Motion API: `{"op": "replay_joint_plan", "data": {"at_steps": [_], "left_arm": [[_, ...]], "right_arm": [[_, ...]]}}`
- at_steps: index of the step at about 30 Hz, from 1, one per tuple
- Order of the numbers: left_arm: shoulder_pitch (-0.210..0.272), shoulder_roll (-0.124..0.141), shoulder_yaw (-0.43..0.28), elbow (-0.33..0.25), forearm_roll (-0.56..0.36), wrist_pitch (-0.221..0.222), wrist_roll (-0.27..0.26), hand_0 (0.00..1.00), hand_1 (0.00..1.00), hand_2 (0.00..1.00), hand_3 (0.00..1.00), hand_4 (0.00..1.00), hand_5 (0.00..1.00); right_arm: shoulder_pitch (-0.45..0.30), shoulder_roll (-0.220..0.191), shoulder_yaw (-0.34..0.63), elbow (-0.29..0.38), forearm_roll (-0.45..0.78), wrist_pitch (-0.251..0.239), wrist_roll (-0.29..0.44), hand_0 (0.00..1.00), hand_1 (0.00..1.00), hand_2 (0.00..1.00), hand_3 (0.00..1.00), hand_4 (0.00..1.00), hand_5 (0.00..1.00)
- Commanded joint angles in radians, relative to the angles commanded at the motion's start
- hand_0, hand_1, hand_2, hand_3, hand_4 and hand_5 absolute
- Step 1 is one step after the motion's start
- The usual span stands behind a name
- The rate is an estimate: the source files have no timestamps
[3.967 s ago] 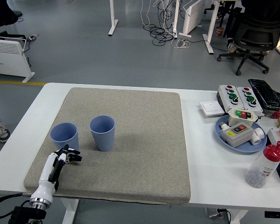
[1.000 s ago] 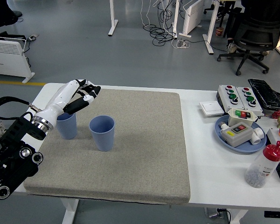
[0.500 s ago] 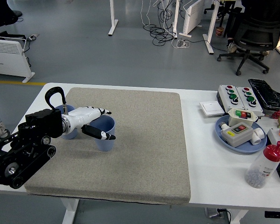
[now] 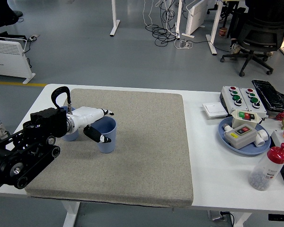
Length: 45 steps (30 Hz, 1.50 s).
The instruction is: Push cup pick cup insert cup
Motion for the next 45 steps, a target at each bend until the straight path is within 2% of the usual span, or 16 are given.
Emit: {"op": "replay_joint_plan", "data": {"at_steps": [4, 5, 10, 11, 15, 17, 21, 24, 25, 27, 29, 32, 34, 36, 41, 45], "left_arm": [[-0.002, -0.002, 0.004, 0.001, 0.012, 0.004, -0.003, 0.421, 0.679, 0.863, 0.777, 0.683, 0.245], [-0.002, -0.002, 0.004, 0.001, 0.013, 0.004, -0.003, 0.419, 0.604, 0.826, 0.648, 0.587, 0.162], [0.002, 0.003, 0.0, -0.009, 0.025, 0.0, -0.006, 0.419, 0.604, 0.826, 0.648, 0.587, 0.162], [0.002, 0.003, -0.001, -0.01, 0.026, 0.0, -0.006, 0.409, 0.553, 0.76, 0.546, 0.504, 0.113], [0.004, 0.017, -0.008, -0.034, 0.026, -0.012, -0.004, 0.409, 0.553, 0.76, 0.546, 0.504, 0.113], [0.003, 0.031, -0.018, -0.06, 0.017, -0.023, 0.002, 0.408, 0.533, 0.723, 0.526, 0.48, 0.09], [-0.01, 0.072, -0.037, -0.134, -0.006, -0.045, 0.012, 0.408, 0.533, 0.723, 0.526, 0.48, 0.09], [-0.035, 0.124, -0.062, -0.21, -0.028, -0.072, 0.023, 0.404, 0.533, 0.705, 0.521, 0.469, 0.07], [-0.037, 0.128, -0.063, -0.218, -0.029, -0.074, 0.024, 0.404, 0.533, 0.705, 0.521, 0.469, 0.07], [-0.064, 0.169, -0.085, -0.253, -0.041, -0.101, 0.028, 0.404, 0.533, 0.705, 0.521, 0.469, 0.07], [-0.08, 0.195, -0.101, -0.263, -0.044, -0.117, 0.03, 0.394, 0.529, 0.7, 0.543, 0.495, 0.065], [-0.106, 0.244, -0.152, -0.244, -0.041, -0.135, 0.027, 0.394, 0.529, 0.7, 0.543, 0.495, 0.065], [-0.111, 0.253, -0.17, -0.231, -0.038, -0.137, 0.026, 0.394, 0.529, 0.7, 0.543, 0.495, 0.065], [-0.115, 0.262, -0.206, -0.191, -0.03, -0.137, 0.021, 0.392, 0.53, 0.697, 0.546, 0.508, 0.076], [-0.111, 0.259, -0.244, -0.115, -0.014, -0.127, 0.009, 0.392, 0.53, 0.697, 0.546, 0.508, 0.076], [-0.109, 0.245, -0.249, -0.029, -0.022, -0.11, -0.017, 0.39, 0.528, 0.695, 0.551, 0.524, 0.091]], "right_arm": [[0.0, 0.0, -0.001, 0.0, 0.002, 0.0, 0.001, 0.689, 0.619, 0.63, 0.544, 0.093, 0.48], [0.0, 0.0, -0.001, 0.0, 0.002, 0.0, 0.001, 0.69, 0.618, 0.63, 0.543, 0.093, 0.479], [0.0, 0.0, 0.001, 0.0, 0.0, 0.0, 0.0, 0.69, 0.618, 0.63, 0.543, 0.093, 0.479], [0.0, 0.0, 0.001, 0.0, 0.0, 0.0, 0.0, 0.689, 0.618, 0.63, 0.544, 0.093, 0.478], [-0.001, 0.001, 0.001, 0.0, 0.0, 0.0, 0.0, 0.689, 0.618, 0.63, 0.544, 0.093, 0.478], [-0.001, 0.001, 0.0, 0.0, 0.002, -0.001, 0.001, 0.689, 0.618, 0.631, 0.543, 0.093, 0.478], [-0.002, 0.001, -0.005, -0.001, 0.013, -0.001, 0.004, 0.689, 0.618, 0.631, 0.543, 0.093, 0.478], [-0.004, 0.001, -0.009, -0.001, 0.021, -0.001, 0.006, 0.689, 0.618, 0.631, 0.544, 0.093, 0.477], [-0.004, 0.001, -0.009, -0.001, 0.021, -0.001, 0.006, 0.689, 0.618, 0.631, 0.544, 0.093, 0.477], [-0.006, 0.001, -0.008, 0.0, 0.02, -0.001, 0.005, 0.689, 0.618, 0.631, 0.544, 0.093, 0.477], [-0.008, 0.001, -0.008, 0.0, 0.019, -0.001, 0.004, 0.689, 0.618, 0.631, 0.544, 0.093, 0.477], [-0.013, 0.001, -0.006, 0.0, 0.017, -0.001, 0.002, 0.689, 0.618, 0.631, 0.544, 0.093, 0.477], [-0.014, 0.001, -0.005, 0.0, 0.016, -0.001, 0.002, 0.689, 0.618, 0.631, 0.544, 0.093, 0.477], [-0.016, 0.001, -0.003, 0.0, 0.012, -0.001, 0.0, 0.689, 0.618, 0.631, 0.543, 0.093, 0.477], [-0.018, 0.003, 0.0, 0.0, 0.008, -0.001, -0.001, 0.689, 0.618, 0.631, 0.543, 0.093, 0.477], [-0.018, 0.004, 0.002, 0.0, 0.006, -0.001, -0.002, 0.689, 0.619, 0.631, 0.544, 0.093, 0.477]]}}
